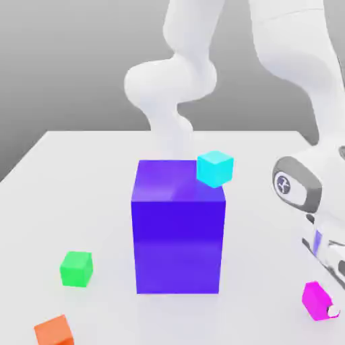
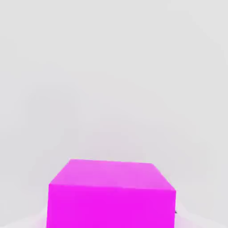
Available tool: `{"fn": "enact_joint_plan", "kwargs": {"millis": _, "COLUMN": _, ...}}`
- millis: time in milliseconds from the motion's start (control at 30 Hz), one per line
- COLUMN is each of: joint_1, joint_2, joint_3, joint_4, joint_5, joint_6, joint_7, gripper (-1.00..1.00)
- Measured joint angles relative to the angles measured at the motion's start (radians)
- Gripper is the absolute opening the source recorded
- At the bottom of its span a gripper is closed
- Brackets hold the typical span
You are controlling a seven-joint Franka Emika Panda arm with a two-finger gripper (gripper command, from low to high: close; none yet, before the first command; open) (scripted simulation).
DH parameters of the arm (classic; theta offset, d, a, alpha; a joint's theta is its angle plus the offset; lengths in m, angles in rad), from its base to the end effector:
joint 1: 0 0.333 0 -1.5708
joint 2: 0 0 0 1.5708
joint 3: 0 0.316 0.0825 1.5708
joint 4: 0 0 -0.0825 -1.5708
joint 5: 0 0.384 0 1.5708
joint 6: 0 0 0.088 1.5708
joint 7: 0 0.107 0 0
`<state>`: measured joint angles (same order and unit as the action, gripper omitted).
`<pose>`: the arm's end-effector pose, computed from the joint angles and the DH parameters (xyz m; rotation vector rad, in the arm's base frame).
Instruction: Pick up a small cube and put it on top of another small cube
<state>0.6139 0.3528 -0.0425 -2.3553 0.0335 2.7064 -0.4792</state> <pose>0.4306 0.2744 0.1802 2.7391 1.5372 -0.0018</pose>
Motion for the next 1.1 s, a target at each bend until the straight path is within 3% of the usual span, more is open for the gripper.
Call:
{"fn": "enact_joint_plan", "kwargs": {"millis": 233, "joint_1": -0.132, "joint_2": -0.089, "joint_3": -0.088, "joint_4": -0.010, "joint_5": 0.123, "joint_6": -0.054, "joint_7": 0.050, "gripper": -1.00}}
{"fn": "enact_joint_plan", "kwargs": {"millis": 633, "joint_1": -0.484, "joint_2": -0.273, "joint_3": -0.354, "joint_4": -0.100, "joint_5": 0.271, "joint_6": -0.144, "joint_7": -0.035, "gripper": -1.00}}
{"fn": "enact_joint_plan", "kwargs": {"millis": 933, "joint_1": -0.712, "joint_2": -0.353, "joint_3": -0.460, "joint_4": -0.234, "joint_5": 0.176, "joint_6": -0.178, "joint_7": -0.260, "gripper": -1.00}}
{"fn": "enact_joint_plan", "kwargs": {"millis": 1100, "joint_1": -0.792, "joint_2": -0.388, "joint_3": -0.470, "joint_4": -0.315, "joint_5": 0.112, "joint_6": -0.156, "joint_7": -0.405, "gripper": -1.00}}
